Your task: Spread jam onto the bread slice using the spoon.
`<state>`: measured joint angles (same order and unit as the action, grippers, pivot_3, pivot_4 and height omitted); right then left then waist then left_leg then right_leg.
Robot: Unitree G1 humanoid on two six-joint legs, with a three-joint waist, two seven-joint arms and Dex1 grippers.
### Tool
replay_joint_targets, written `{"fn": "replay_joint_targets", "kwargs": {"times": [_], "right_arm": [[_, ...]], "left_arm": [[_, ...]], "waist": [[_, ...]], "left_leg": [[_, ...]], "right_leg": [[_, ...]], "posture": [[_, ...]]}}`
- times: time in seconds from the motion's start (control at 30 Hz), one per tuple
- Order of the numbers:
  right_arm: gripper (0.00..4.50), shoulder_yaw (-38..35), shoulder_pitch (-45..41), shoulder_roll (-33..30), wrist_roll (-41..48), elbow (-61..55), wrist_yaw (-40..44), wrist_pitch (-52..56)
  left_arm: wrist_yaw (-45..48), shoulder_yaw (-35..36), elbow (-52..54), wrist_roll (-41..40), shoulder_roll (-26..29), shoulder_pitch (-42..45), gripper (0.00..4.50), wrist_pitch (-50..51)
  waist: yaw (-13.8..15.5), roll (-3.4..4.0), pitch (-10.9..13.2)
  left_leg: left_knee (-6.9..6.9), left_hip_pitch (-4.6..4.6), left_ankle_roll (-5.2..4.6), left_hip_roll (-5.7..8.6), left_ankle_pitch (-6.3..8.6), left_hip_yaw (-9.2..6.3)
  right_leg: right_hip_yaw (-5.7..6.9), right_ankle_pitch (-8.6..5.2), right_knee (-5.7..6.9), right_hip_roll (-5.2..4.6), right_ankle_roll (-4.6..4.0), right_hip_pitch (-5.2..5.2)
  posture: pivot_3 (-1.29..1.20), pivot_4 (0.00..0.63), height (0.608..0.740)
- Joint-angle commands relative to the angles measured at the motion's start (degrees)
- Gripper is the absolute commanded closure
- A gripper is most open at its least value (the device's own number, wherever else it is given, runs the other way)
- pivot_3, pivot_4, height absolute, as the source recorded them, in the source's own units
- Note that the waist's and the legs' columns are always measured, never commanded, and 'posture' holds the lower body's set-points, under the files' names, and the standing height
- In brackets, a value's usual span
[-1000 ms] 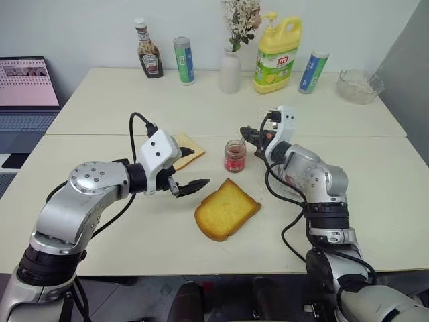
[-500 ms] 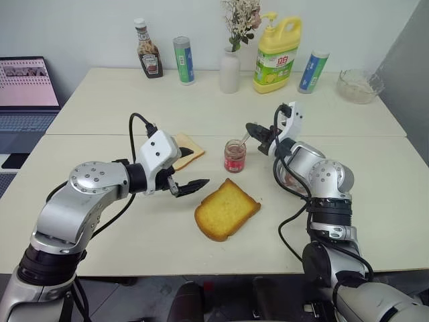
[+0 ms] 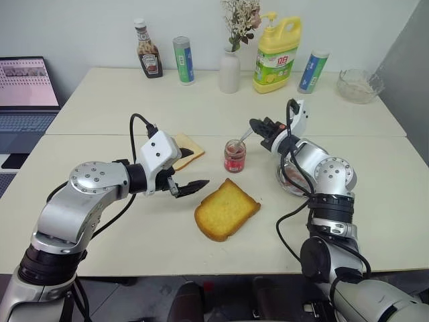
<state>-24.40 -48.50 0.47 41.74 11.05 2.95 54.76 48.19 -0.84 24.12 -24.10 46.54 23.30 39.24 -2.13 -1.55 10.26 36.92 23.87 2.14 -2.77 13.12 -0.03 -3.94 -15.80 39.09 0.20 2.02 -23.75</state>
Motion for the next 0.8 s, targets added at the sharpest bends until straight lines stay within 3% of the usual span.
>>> {"fn": "replay_joint_targets", "kwargs": {"times": [0.03,0.8], "right_arm": [[4.44,-0.6,-1.8,-0.3,2.5,-1.4,-0.6,0.3],[4.44,-3.4,-3.2,-4.8,8.8,-2.0,-3.8,1.2]], "left_arm": [[0.2,0.2,0.6,0.4,0.0,1.2,0.0,-1.3],[0.7,0.3,-0.9,0.8,0.1,1.1,0.0,-3.1]], "waist": [[-0.1,0.0,0.0],[-0.3,0.0,0.0]], "left_leg": [[0.0,0.0,0.0,0.0,0.0,0.0],[-0.01,0.02,0.0,0.0,0.0,0.01]], "right_leg": [[0.0,0.0,0.0,0.0,0.0,0.0],[-0.01,0.0,-0.03,0.0,0.0,-0.01]], "posture": [[0.0,0.15,0.74],[0.0,0.15,0.74]]}}
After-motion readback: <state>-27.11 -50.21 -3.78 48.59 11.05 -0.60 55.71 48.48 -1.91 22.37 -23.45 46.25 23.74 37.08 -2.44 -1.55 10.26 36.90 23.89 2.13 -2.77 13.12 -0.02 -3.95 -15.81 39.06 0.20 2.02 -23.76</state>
